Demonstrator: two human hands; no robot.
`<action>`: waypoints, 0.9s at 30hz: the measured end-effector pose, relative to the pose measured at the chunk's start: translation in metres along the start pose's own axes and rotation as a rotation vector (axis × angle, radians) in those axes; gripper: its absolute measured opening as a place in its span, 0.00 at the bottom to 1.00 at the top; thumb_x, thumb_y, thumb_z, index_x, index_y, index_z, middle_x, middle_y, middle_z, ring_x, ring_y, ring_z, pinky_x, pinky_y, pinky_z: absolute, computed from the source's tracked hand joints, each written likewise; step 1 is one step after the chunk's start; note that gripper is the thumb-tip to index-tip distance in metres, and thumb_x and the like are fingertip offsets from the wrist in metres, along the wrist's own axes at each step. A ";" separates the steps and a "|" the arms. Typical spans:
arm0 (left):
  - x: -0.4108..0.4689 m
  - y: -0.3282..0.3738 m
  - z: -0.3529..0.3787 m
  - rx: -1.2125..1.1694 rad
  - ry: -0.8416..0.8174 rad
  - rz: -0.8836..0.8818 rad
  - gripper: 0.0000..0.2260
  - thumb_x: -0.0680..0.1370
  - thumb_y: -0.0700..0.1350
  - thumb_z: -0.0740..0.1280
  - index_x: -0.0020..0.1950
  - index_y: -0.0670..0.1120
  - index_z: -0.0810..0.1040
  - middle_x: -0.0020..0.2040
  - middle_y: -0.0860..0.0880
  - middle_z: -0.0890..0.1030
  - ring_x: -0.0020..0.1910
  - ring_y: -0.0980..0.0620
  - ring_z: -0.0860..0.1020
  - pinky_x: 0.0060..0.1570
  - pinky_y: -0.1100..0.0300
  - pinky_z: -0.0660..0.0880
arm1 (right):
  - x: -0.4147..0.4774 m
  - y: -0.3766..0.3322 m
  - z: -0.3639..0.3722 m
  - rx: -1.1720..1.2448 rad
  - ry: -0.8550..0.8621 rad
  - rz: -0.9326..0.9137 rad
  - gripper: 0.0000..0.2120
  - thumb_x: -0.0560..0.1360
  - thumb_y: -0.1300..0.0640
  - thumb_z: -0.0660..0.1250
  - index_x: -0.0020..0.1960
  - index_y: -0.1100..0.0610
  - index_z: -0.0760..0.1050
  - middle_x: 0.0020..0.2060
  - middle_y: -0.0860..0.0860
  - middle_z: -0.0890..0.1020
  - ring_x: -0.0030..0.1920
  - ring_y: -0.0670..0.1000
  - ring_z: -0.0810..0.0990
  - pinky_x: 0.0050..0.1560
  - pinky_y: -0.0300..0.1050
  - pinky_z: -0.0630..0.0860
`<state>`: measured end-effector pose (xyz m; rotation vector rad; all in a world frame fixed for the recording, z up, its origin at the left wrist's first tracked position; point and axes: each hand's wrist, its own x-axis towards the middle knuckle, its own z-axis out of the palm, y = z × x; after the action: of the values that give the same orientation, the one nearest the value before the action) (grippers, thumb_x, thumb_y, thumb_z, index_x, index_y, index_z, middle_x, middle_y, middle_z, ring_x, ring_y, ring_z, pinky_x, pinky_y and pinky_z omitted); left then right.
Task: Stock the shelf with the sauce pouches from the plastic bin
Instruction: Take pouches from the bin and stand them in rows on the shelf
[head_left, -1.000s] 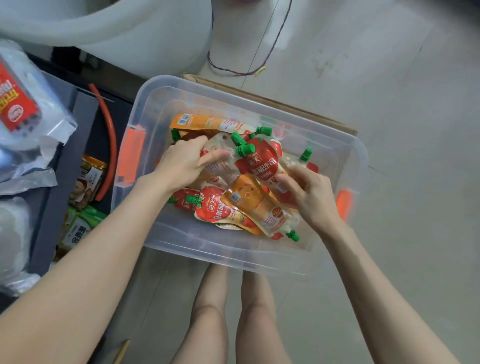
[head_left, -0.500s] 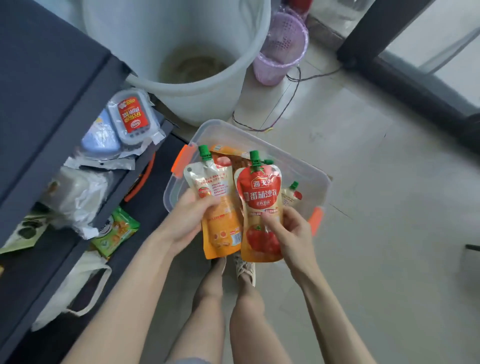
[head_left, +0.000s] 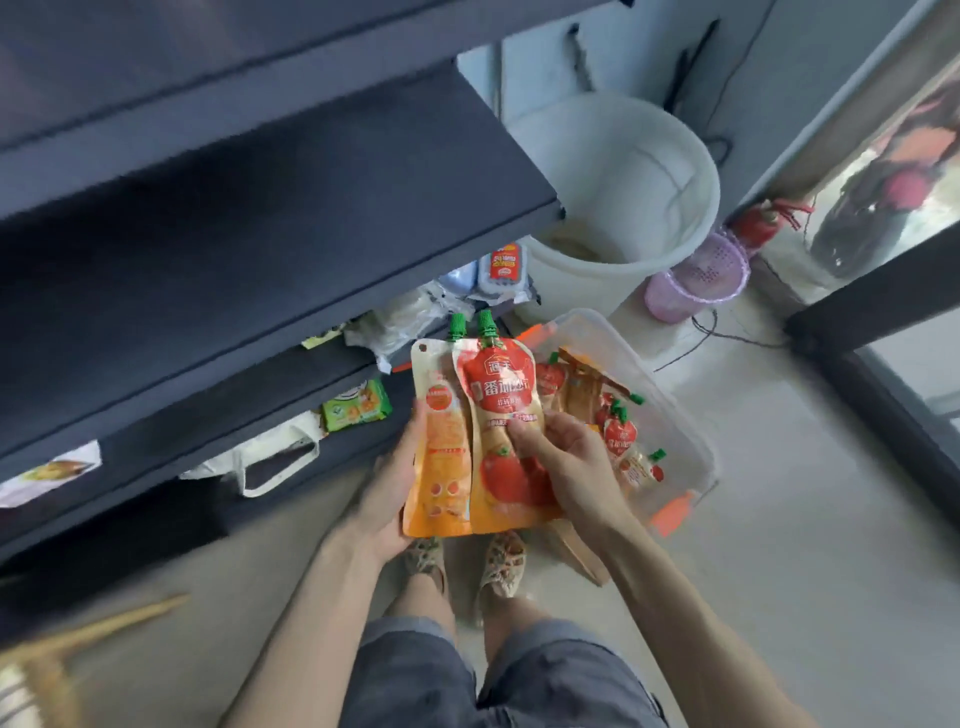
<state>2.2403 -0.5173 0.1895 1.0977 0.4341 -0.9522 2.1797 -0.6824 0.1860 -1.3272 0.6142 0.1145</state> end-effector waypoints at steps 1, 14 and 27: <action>-0.012 0.002 -0.010 -0.042 -0.035 0.029 0.25 0.77 0.64 0.57 0.63 0.49 0.78 0.61 0.44 0.80 0.60 0.45 0.78 0.50 0.50 0.79 | -0.003 -0.007 0.012 -0.009 -0.020 -0.011 0.11 0.73 0.54 0.70 0.48 0.62 0.79 0.39 0.55 0.85 0.37 0.52 0.84 0.38 0.45 0.81; -0.180 0.086 -0.178 0.134 0.254 0.516 0.27 0.56 0.70 0.73 0.43 0.51 0.82 0.30 0.50 0.72 0.41 0.46 0.75 0.37 0.59 0.72 | -0.043 -0.054 0.240 -0.188 -0.331 -0.226 0.13 0.69 0.48 0.72 0.45 0.57 0.78 0.39 0.57 0.84 0.38 0.57 0.83 0.39 0.51 0.79; -0.309 0.195 -0.359 0.175 0.586 0.905 0.12 0.72 0.54 0.70 0.53 0.56 0.74 0.46 0.59 0.82 0.44 0.62 0.81 0.43 0.60 0.74 | -0.081 -0.098 0.481 -0.160 -0.569 -0.463 0.12 0.72 0.50 0.70 0.52 0.56 0.76 0.44 0.50 0.86 0.44 0.52 0.85 0.36 0.40 0.79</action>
<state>2.2828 -0.0379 0.3649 1.5325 0.2674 0.1456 2.3226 -0.2398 0.3623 -1.4745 -0.1910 0.1558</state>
